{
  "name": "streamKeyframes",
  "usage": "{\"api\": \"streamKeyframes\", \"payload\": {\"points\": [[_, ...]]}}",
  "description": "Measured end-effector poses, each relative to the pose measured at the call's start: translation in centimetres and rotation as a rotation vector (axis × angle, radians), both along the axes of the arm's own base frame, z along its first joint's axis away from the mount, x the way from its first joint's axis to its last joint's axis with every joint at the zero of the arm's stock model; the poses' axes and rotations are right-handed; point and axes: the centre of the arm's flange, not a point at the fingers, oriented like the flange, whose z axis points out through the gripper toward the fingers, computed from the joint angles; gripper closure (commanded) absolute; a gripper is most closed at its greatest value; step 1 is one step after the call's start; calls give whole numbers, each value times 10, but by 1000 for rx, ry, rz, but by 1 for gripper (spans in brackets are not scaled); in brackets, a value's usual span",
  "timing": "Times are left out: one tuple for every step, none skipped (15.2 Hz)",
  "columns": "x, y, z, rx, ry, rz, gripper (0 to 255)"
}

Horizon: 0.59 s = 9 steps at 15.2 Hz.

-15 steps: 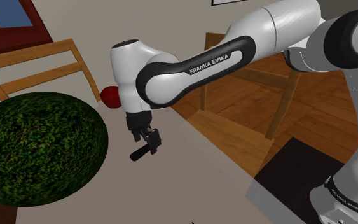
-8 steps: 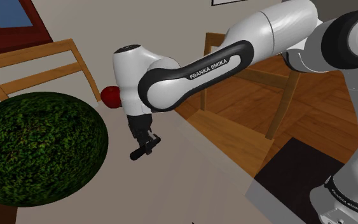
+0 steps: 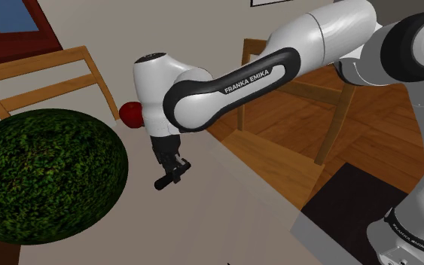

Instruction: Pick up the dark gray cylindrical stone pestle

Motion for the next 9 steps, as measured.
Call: {"api": "streamKeyframes", "payload": {"points": [[0, 0, 2, -2, 3, 1, 255], [-1, 0, 5, -2, 4, 1, 255], [0, 0, 10, -3, 5, 1, 255], [0, 0, 15, -3, 5, 1, 255], [1, 1, 20, -3, 5, 1, 255], [0, 0, 25, -3, 5, 1, 255], [0, 1, 31, -3, 5, 1, 255], [0, 0, 37, -3, 5, 1, 255], [0, -1, 42, -3, 5, 1, 255]]}}
